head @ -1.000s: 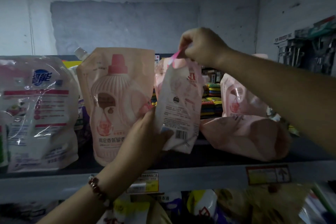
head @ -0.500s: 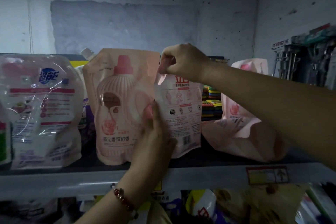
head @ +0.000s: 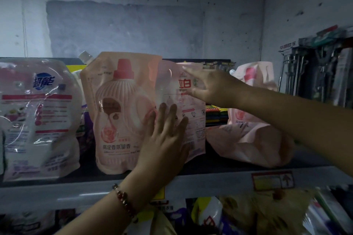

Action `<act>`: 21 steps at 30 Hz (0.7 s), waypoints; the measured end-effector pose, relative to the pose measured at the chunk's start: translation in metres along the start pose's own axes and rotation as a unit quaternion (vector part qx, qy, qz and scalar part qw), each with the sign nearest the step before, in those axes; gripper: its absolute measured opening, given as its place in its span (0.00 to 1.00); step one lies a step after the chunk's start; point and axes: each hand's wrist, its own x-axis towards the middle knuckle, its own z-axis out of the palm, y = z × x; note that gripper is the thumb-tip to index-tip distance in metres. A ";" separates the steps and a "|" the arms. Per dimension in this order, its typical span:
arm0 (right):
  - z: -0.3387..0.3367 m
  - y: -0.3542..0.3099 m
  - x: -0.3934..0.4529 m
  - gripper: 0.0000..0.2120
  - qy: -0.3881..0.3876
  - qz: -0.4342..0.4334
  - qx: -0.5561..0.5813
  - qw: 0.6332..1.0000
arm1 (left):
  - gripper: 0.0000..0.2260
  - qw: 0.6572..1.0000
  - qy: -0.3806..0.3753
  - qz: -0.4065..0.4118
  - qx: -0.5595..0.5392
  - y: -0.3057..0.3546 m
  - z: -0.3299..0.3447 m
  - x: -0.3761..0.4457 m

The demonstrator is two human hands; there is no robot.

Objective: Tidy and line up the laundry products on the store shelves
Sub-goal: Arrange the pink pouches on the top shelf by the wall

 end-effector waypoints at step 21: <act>-0.030 0.125 -0.078 0.25 -0.242 0.220 -0.044 0.944 | 0.31 0.958 -0.209 0.027 -0.197 0.099 -0.021 0.089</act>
